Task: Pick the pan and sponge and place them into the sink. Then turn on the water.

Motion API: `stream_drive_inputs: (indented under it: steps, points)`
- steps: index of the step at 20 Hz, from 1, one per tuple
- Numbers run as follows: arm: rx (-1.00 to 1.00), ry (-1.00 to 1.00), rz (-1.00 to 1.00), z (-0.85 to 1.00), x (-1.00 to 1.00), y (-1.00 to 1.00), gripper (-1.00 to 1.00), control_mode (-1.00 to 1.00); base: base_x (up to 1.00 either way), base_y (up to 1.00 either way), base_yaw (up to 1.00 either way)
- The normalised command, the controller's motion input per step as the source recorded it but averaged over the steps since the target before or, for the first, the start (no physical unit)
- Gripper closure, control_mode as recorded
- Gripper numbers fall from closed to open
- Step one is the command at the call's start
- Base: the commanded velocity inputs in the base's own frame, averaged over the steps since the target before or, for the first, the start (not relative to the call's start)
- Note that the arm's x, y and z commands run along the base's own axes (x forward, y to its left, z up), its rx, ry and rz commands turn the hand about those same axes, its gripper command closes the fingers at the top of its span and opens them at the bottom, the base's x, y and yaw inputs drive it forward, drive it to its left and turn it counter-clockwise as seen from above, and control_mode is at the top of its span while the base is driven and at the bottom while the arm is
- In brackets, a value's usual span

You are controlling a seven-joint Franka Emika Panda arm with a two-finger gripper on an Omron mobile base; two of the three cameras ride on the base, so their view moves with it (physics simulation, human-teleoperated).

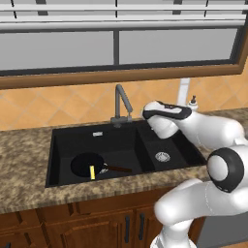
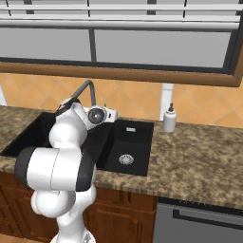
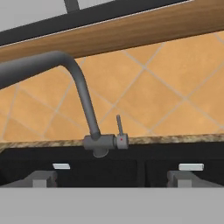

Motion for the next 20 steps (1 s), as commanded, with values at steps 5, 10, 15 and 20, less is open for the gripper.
stream_drive_inputs:
  steps: [5,10,15,20]
  points:
    - [0.00,-0.02,0.00,0.00,0.38,0.00,-1.00,-1.00,0.00,0.00,0.00]
    - [0.00,0.00,0.00,0.00,0.36,0.00,-1.00,-1.00,0.00,0.00,0.00]
    - [0.00,0.00,0.00,-0.03,0.27,0.00,-1.00,-1.00,0.00,0.00,0.00]
    - [0.00,-0.03,0.00,-0.32,0.21,0.00,-1.00,-1.00,0.00,0.00,0.00]
